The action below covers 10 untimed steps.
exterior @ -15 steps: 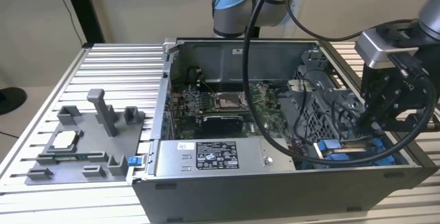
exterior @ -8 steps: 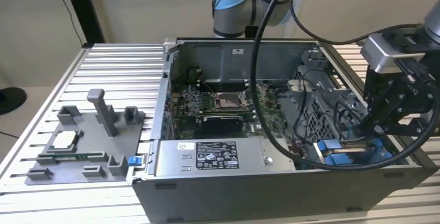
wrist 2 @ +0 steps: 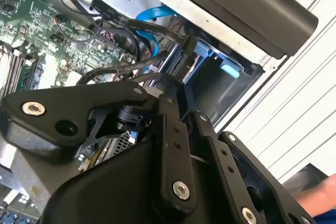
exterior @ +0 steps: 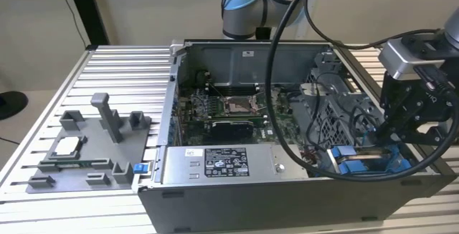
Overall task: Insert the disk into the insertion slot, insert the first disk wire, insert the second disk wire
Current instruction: 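Insert the first disk wire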
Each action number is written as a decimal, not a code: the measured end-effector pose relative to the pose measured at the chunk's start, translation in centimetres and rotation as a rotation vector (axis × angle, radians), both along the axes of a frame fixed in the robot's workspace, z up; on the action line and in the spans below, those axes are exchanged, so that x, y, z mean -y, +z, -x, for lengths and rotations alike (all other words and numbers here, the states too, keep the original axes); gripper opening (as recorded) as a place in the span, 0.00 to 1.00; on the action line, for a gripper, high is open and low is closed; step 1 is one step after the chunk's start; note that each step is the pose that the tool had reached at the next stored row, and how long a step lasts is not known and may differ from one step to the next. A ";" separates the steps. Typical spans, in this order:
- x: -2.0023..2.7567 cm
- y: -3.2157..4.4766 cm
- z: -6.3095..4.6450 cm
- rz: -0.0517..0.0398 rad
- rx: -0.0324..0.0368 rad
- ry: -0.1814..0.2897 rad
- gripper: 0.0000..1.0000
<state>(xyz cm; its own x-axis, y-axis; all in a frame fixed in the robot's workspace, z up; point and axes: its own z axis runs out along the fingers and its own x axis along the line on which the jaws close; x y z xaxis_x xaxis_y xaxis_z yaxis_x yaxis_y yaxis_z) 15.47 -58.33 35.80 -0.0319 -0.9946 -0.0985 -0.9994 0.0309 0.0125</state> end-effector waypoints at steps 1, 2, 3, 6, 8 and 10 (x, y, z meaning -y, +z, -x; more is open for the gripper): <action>0.00 -0.08 -0.1 -0.0019 0.0000 -0.002 0.00; 0.00 -0.14 -0.2 -0.0043 0.0001 -0.004 0.00; 0.00 -0.19 -0.2 -0.0073 0.0001 -0.007 0.00; 0.01 -0.29 -0.3 -0.0233 0.0000 -0.018 0.00; 0.00 -0.32 -0.3 -0.0334 0.0000 -0.025 0.00; -0.01 -0.39 -0.4 -0.0346 -0.0042 -0.031 0.00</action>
